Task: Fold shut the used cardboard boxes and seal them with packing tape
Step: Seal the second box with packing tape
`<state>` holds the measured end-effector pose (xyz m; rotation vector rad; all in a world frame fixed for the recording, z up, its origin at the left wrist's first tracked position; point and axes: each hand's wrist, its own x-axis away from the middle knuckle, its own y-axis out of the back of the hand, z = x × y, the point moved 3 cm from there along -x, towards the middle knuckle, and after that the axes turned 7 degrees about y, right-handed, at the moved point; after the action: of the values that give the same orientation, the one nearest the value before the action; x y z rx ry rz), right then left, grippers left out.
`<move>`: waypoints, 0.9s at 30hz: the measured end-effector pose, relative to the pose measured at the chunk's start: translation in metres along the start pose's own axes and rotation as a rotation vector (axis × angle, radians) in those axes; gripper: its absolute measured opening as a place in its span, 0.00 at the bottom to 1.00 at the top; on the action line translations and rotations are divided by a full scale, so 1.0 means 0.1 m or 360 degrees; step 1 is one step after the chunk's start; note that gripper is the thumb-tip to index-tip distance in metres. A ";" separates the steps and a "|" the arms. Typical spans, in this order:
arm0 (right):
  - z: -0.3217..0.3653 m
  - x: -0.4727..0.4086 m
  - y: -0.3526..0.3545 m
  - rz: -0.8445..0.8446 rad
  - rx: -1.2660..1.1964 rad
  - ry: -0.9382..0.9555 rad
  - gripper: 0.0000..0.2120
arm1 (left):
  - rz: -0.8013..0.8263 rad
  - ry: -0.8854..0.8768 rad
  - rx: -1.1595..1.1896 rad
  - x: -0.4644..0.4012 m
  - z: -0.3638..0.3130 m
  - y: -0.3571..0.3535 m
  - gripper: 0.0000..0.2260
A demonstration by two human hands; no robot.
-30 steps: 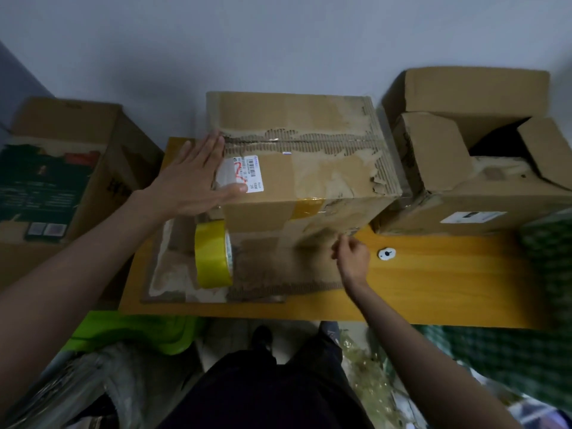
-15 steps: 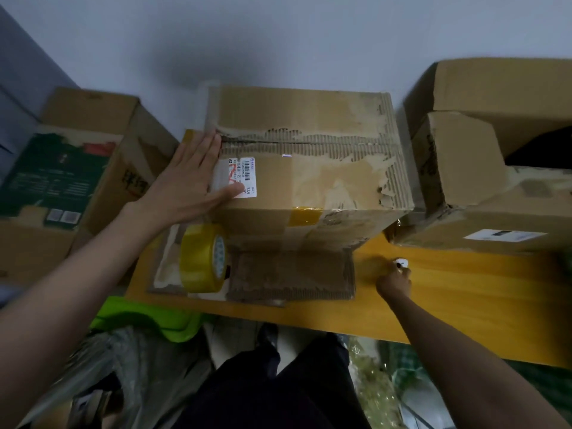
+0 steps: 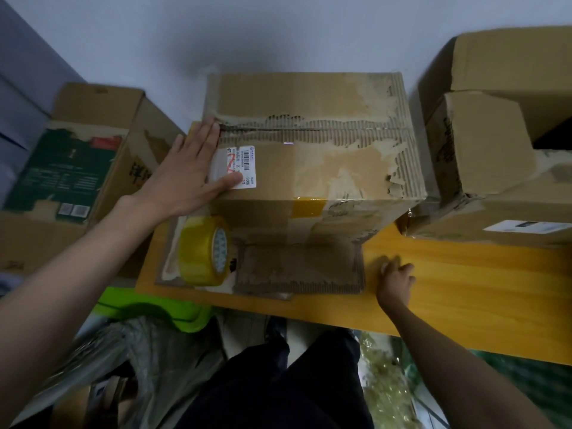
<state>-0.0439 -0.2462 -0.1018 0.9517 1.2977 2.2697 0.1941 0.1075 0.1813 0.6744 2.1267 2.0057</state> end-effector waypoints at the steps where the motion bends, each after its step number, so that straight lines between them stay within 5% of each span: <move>1: 0.00 0.04 -0.05 -0.0005 -0.0022 0.0031 0.11 | -0.0002 -0.0002 0.0003 0.00 0.00 0.00 0.49; 9: 0.10 0.35 -0.12 -0.0034 -0.0507 -0.0033 0.08 | -0.0042 -0.0047 0.0164 0.02 0.02 0.02 0.47; 13: 0.26 0.59 0.11 -0.0103 -0.0766 -0.0108 0.15 | -0.0123 -0.0081 0.0217 0.05 0.06 0.10 0.43; 17: 0.75 1.02 0.54 -0.0323 -0.1048 0.0356 0.12 | -0.0214 -0.0131 0.0294 0.07 0.10 0.17 0.38; 21: 1.68 1.58 1.14 -0.0214 -0.1478 0.0950 0.09 | -0.0250 -0.0205 0.0408 0.07 0.17 0.18 0.32; 27: 2.96 1.79 1.40 0.0050 -0.1300 0.1602 0.11 | -0.0298 -0.0242 0.0578 0.11 0.20 0.20 0.21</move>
<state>0.0405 -0.0288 0.1899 -0.5180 0.4257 2.9798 0.1969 0.1304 0.2007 0.6234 2.3816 1.4420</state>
